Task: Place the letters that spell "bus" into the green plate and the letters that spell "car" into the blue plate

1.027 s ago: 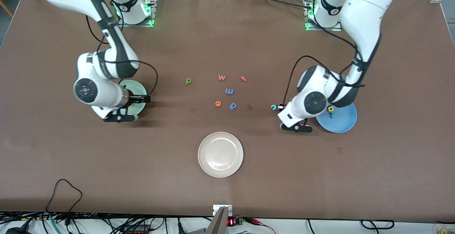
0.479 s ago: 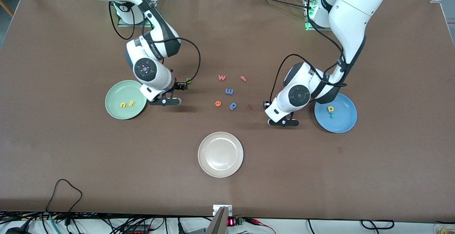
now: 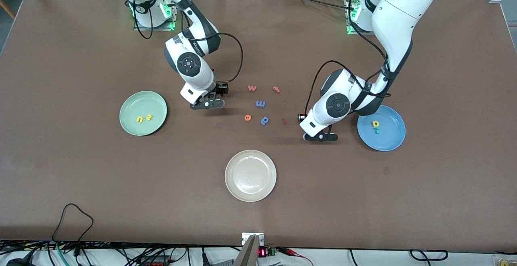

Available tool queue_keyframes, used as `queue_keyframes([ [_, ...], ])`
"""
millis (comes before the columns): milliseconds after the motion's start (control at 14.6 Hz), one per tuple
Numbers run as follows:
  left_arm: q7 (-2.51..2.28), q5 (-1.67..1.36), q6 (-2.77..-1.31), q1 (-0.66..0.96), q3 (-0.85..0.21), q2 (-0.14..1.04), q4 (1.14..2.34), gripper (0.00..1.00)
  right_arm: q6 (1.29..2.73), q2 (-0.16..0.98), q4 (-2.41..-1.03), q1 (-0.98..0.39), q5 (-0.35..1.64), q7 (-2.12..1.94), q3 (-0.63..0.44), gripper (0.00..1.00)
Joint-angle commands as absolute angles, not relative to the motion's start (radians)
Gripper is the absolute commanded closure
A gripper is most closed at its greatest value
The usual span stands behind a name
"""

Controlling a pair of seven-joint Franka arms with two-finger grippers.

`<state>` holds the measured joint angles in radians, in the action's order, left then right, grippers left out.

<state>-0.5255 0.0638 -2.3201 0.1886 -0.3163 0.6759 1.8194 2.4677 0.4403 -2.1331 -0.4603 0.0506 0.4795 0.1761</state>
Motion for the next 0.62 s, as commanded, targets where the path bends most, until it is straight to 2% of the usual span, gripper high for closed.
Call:
queue_keyframes([
  [0,-0.522,0.057,-2.329,0.19,-0.321,0.667,1.839,0.78,2.531,0.44,-2.181,-0.459,0.046,0.494,0.175,0.47],
  [205,-0.52,0.066,-2.329,0.186,-0.319,0.669,1.838,0.88,2.53,0.445,-2.183,-0.454,0.048,0.512,0.175,0.47],
  [411,-0.523,0.067,-2.324,0.176,-0.319,0.655,1.838,0.89,2.531,0.451,-2.181,-0.457,0.048,0.583,0.175,0.49],
  [548,-0.522,0.067,-2.257,0.157,-0.316,0.609,1.83,0.89,2.53,0.453,-2.181,-0.459,0.048,0.603,0.175,0.5],
])
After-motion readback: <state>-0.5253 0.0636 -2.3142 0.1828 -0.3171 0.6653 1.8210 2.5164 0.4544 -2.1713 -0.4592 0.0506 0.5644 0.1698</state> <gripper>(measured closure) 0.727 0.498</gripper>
